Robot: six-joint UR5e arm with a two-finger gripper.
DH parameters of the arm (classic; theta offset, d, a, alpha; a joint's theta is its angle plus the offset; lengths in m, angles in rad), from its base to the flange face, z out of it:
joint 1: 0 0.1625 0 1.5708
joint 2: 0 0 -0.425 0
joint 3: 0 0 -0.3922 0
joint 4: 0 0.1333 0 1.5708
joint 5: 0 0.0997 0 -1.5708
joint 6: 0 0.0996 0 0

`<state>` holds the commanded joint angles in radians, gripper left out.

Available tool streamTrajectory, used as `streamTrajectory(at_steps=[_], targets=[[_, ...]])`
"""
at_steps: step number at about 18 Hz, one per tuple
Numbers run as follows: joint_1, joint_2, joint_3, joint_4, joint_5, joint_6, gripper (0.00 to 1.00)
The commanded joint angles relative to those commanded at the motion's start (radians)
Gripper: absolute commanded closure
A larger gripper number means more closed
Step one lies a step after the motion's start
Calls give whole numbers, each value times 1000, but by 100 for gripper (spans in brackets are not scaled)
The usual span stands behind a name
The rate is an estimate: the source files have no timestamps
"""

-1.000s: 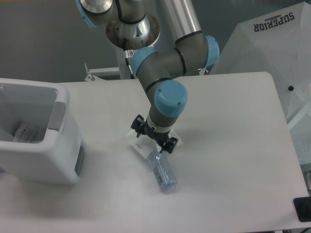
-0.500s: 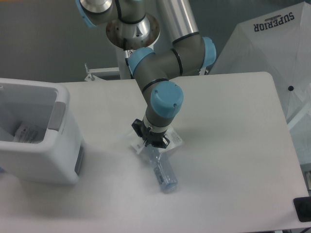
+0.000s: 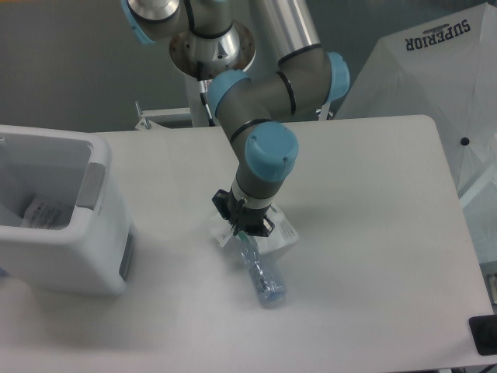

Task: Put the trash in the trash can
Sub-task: 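Lower the gripper and close it on the white wrapper, then lift the wrapper and carry it over the white trash bin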

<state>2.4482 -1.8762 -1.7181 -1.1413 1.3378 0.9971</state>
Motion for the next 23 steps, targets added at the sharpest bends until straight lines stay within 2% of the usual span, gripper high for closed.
streamTrajectory(at_steps=[2,6,8,15,23], targets=[[9,17,14,-12,-29,-3,100],[17,25,116,-132,-81,-20,100],[17,26,169,-167,-112,-53,100],[11,40,314,-172,-247,-181,100],[11,107,393,-164,-397,-271,100]])
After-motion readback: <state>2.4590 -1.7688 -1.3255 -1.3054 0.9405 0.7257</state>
